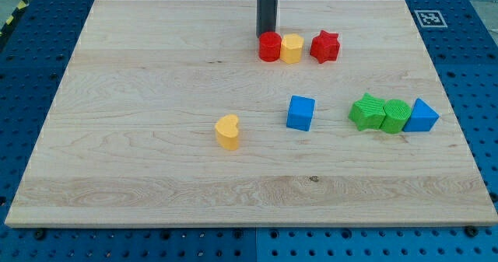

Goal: Nudge the red star to the yellow hexagon

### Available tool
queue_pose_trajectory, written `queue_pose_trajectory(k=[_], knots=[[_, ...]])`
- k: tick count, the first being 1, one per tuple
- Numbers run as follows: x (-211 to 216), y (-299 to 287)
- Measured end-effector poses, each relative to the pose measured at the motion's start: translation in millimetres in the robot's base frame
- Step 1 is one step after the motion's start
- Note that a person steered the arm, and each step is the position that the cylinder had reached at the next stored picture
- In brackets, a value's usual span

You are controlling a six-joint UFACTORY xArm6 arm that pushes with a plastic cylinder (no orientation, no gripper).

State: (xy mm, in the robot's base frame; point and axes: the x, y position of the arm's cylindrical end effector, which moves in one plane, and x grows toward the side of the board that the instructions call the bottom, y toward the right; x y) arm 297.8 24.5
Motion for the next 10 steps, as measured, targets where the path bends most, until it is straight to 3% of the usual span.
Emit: queue_pose_trajectory(k=[2,3,4,6,7,10], knots=[[-9.7,-0.5],[-39.3,30.6],[-39.7,81.3],[9.1,181.6],[32.3,184.2],[30.9,151.2]])
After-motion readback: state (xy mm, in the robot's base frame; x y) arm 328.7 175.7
